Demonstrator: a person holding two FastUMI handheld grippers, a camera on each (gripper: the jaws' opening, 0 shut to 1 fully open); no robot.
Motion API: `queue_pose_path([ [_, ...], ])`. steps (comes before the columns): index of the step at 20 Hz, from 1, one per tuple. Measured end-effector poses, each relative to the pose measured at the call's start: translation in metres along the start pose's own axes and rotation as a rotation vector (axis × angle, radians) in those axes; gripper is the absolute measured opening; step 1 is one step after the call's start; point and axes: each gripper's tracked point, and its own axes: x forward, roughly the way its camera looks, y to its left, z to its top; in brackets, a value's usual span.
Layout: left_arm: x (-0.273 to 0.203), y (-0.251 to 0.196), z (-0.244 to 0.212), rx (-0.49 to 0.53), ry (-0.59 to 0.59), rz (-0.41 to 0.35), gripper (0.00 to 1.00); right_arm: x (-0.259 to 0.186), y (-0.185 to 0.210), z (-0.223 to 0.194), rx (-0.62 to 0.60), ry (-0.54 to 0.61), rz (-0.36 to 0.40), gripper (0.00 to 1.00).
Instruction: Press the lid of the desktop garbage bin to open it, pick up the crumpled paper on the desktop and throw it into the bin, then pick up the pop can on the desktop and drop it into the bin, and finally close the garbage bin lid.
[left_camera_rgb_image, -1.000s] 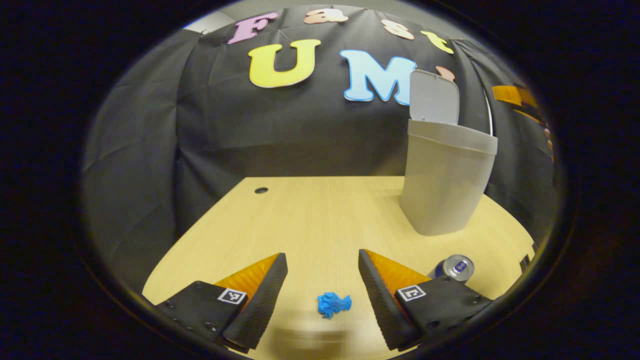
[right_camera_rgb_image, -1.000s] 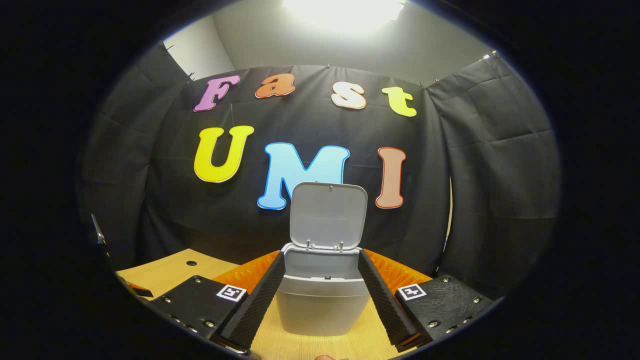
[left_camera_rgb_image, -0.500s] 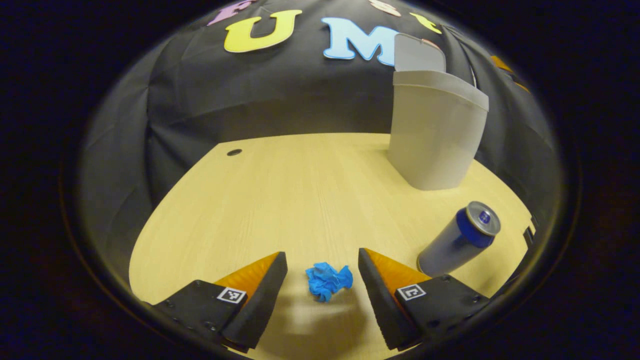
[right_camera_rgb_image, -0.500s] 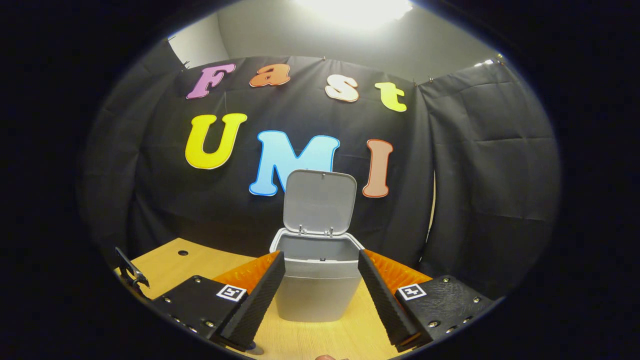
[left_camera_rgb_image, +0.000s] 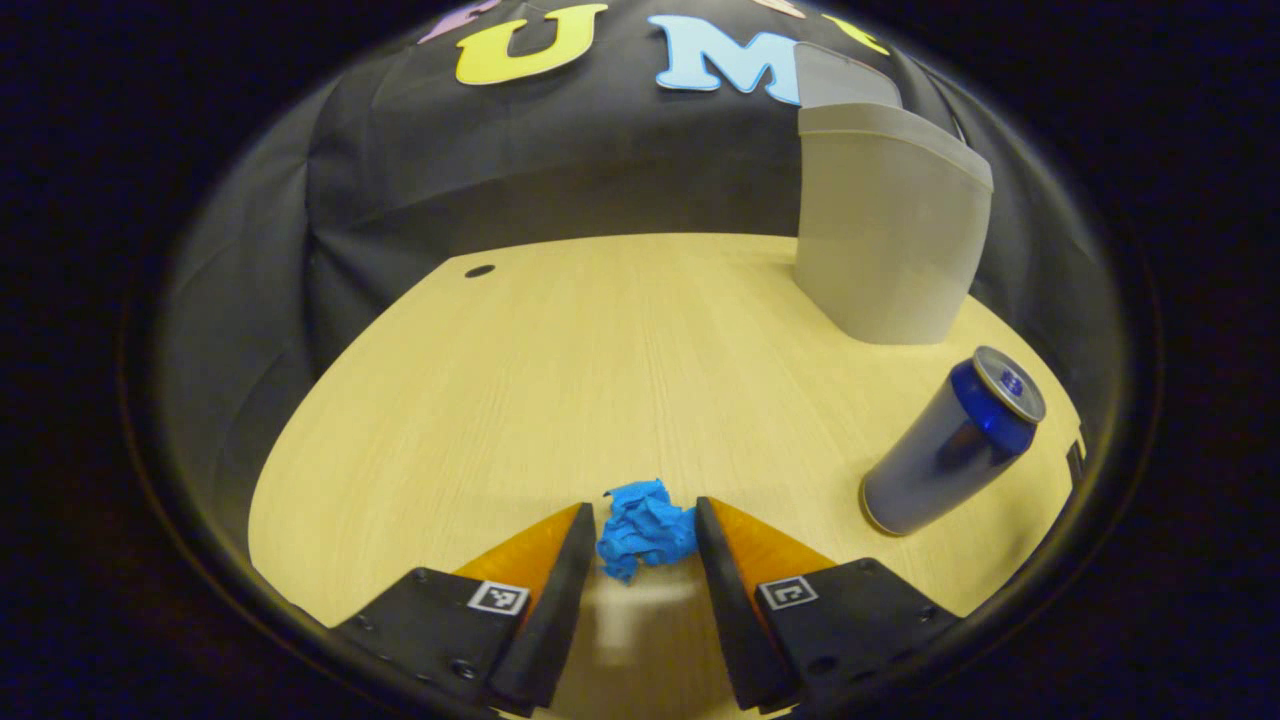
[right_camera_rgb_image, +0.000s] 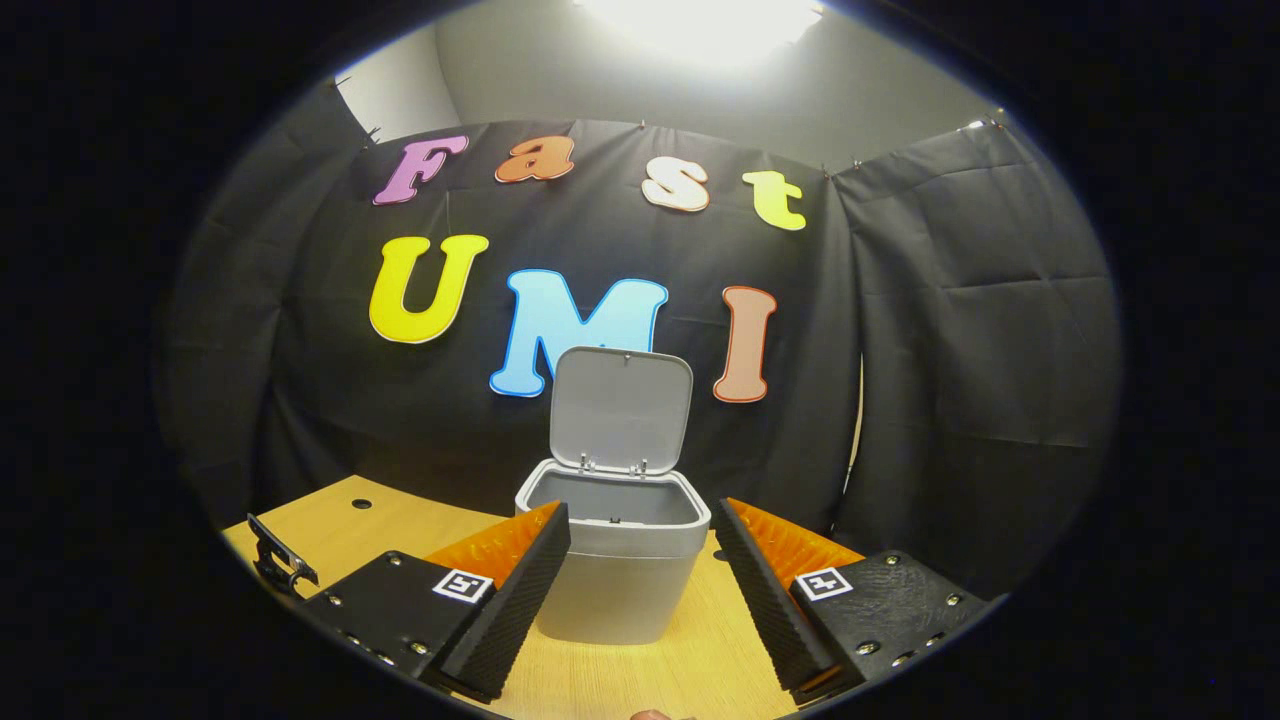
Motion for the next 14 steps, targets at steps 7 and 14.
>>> queue_pose_path([
  [7, -0.008, -0.001, -0.010, -0.022, 0.008, 0.050, 0.40, 0.001, -0.014, -0.014, 0.026, 0.021, 0.026, 0.94],
  [14, -0.020, 0.002, 0.002, -0.059, -0.032, 0.103, 0.17, 0.003, -0.025, -0.011, 0.039, -0.004, 0.048, 0.94],
])
